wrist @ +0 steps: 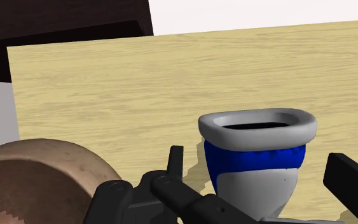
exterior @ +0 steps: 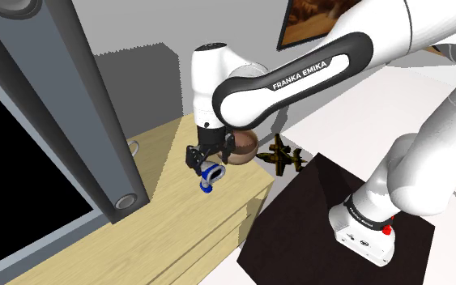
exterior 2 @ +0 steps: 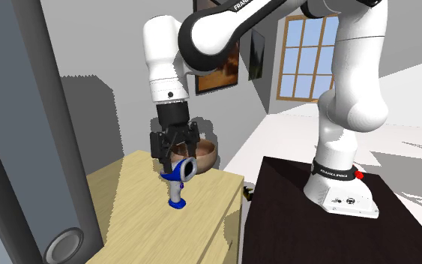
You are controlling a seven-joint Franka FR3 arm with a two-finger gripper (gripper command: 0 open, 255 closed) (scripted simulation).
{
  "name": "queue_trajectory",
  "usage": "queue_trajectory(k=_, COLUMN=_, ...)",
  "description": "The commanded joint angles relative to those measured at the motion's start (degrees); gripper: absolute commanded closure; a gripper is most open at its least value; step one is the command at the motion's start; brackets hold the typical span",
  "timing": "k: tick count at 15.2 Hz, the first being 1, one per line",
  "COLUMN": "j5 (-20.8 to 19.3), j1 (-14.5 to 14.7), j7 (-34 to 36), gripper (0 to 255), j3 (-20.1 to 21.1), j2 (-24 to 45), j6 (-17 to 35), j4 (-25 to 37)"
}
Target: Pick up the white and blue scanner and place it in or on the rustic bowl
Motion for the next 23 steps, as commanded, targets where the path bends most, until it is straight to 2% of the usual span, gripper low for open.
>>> queue_trajectory(k=1, j5=-0.02, j1=0.21, j7=0.13, gripper=0, j3=0.16, j2=0.51, j6=1.81, j4=-1.27)
queue_trajectory(k=9, j5=-0.07, j1=0.26, j7=0.17, gripper=0, j3=0.19, j2=0.73, j6=2.24, j4=-1.49)
queue_trajectory(k=10, j5=-0.07, j1=0.26, j7=0.17, gripper=255, j3=0.19, j2=0.73, j6=2.24, j4=-1.49)
queue_trajectory(k=19, j5=-0.07, j1=0.26, j7=0.17, gripper=255, j3=0.19, j2=0.72, j6=2.25, j4=-1.50)
queue_trajectory(k=23, j5=0.39, j1=0.10, j7=0.16, gripper=255, j3=0.16, j2=-0.98, j6=-0.75, j4=-0.12)
